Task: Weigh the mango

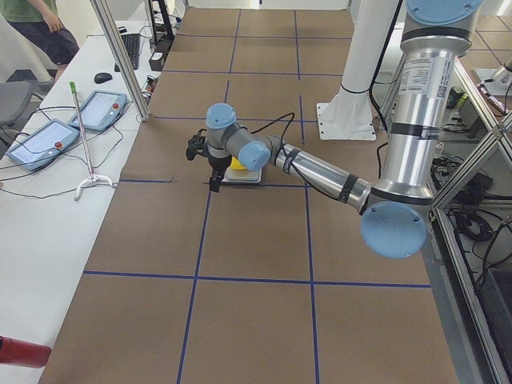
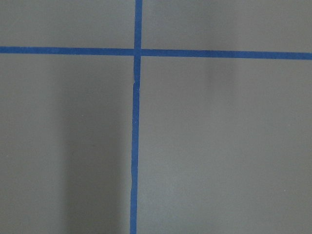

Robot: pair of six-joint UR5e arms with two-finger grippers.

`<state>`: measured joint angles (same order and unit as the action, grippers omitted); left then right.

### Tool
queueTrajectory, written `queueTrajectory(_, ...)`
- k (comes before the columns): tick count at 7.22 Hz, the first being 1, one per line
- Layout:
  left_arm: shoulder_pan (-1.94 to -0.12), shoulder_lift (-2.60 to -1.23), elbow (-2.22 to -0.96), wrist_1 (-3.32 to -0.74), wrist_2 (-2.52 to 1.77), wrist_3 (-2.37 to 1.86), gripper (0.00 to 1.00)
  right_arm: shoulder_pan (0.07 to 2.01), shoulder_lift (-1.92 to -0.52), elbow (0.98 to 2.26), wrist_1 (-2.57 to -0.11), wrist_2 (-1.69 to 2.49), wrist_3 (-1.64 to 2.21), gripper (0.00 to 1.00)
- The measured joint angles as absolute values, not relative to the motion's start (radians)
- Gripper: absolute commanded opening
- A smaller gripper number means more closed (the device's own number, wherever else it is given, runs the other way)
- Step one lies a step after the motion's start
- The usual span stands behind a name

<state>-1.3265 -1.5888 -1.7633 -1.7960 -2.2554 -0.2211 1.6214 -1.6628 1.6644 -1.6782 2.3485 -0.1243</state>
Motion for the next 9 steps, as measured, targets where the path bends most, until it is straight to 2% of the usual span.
queueTrajectory(4, -1.560, -1.564, -1.589, -1.788, -2.255, 0.088, 1.00, 1.621, -1.663, 1.664, -1.678, 2.349, -0.124, 1.00)
queueTrajectory(9, -1.610, -1.629, -1.581, -1.544, -2.264, 0.106, 1.00, 1.621, -1.663, 1.664, -1.678, 2.349, -0.124, 1.00)
